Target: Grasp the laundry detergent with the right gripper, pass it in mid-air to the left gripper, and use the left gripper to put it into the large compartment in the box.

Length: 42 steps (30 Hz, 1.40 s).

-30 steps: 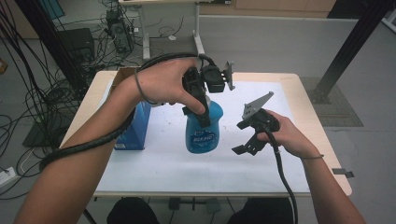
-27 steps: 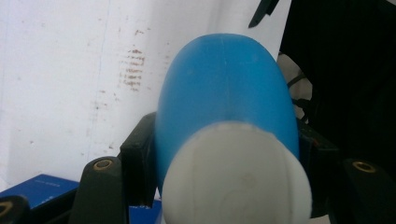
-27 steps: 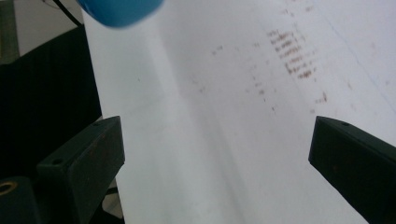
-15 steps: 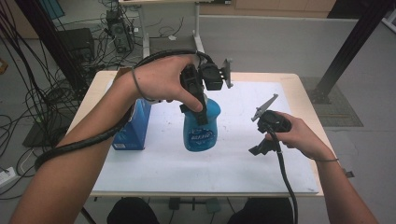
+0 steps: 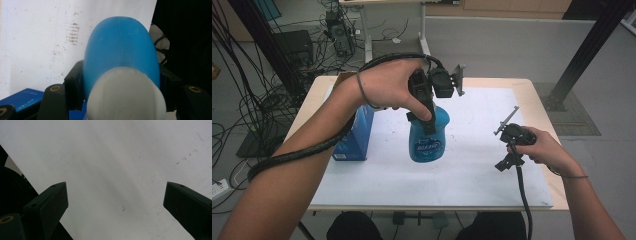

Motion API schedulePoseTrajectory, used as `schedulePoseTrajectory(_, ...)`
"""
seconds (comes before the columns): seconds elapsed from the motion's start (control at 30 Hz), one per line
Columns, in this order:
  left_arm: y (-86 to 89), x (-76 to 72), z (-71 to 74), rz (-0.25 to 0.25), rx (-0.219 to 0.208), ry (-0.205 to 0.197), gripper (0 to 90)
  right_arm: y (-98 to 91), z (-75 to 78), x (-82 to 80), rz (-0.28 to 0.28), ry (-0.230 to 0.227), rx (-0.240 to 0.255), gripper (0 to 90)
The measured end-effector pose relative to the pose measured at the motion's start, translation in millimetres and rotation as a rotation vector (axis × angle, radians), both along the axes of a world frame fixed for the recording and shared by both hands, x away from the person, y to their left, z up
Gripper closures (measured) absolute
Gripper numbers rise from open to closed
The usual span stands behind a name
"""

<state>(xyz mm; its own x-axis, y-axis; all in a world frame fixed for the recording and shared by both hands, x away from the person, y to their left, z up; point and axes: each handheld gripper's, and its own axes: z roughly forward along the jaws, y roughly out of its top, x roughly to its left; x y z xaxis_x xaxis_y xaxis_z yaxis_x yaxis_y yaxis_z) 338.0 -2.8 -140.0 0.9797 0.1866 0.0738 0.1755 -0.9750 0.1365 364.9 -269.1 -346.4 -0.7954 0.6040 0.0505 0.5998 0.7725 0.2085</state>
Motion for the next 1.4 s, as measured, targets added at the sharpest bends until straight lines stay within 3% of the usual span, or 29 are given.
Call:
schedulePoseTrajectory(0.33,-5.9,-1.4,8.6,0.015,0.007,-0.025,37.9,-2.6,-2.9,0.7,-0.018,0.001,0.006,5.6)
schedulePoseTrajectory(0.47,-8.2,-1.1,13.7,0.033,0.041,-0.041,37.9,-3.7,-3.5,0.2,-0.021,0.006,0.005,5.6)
schedulePoseTrajectory(0.87,-5.4,6.3,42.5,0.098,0.039,-0.055,37.9,-6.4,-4.7,1.3,-0.043,0.008,0.009,5.6)
schedulePoseTrajectory(1.13,3.5,17.3,58.2,0.179,0.025,-0.053,37.9,-3.4,-5.1,1.7,-0.042,0.0,0.012,5.6)
schedulePoseTrajectory(1.33,18.9,33.2,67.1,0.299,0.026,-0.063,37.9,-4.9,-5.6,2.0,-0.051,0.003,0.018,5.6)
schedulePoseTrajectory(1.4,28.4,42.2,71.7,0.38,0.007,-0.07,37.9,-5.3,-5.8,2.3,-0.039,0.002,0.015,5.6)
